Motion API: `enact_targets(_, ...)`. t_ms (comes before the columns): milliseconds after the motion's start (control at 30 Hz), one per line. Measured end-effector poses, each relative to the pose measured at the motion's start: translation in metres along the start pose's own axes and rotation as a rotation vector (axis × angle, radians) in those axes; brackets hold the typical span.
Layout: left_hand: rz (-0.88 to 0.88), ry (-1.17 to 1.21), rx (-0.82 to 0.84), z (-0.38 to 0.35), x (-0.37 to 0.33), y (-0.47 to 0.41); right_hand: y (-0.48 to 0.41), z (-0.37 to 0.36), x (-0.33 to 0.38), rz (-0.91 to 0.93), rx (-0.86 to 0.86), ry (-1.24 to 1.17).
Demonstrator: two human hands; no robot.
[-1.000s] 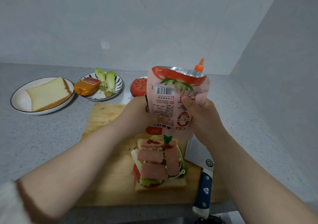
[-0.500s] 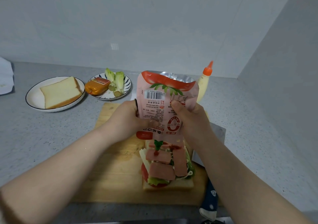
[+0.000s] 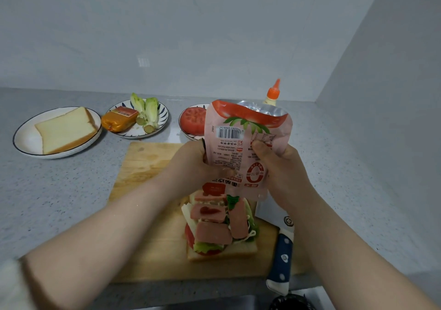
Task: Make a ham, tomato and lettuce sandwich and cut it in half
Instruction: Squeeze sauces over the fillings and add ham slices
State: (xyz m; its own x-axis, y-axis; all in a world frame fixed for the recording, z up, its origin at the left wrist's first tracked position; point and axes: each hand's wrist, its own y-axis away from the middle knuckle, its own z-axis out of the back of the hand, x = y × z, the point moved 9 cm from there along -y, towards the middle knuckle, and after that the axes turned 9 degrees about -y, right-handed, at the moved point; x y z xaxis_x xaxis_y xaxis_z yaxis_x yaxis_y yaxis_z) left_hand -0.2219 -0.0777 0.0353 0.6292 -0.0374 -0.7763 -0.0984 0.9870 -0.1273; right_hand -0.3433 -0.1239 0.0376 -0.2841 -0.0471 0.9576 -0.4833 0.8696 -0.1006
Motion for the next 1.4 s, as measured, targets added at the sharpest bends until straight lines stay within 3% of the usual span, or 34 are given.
enact_targets(500,-0.048,0.025,0.003,-0.018,-0.013,-0.002,0.011,0.019,0.006,0.005,-0.019,-0.015)
enact_targets(1000,0.050,-0.010,-0.063,0.020,0.019,0.034,0.012,-0.032,-0.019,-0.039,0.065,-0.068)
enact_targets(1400,0.068,-0.015,-0.018,0.004,0.014,0.031,0.020,-0.018,-0.015,-0.042,0.045,-0.108)
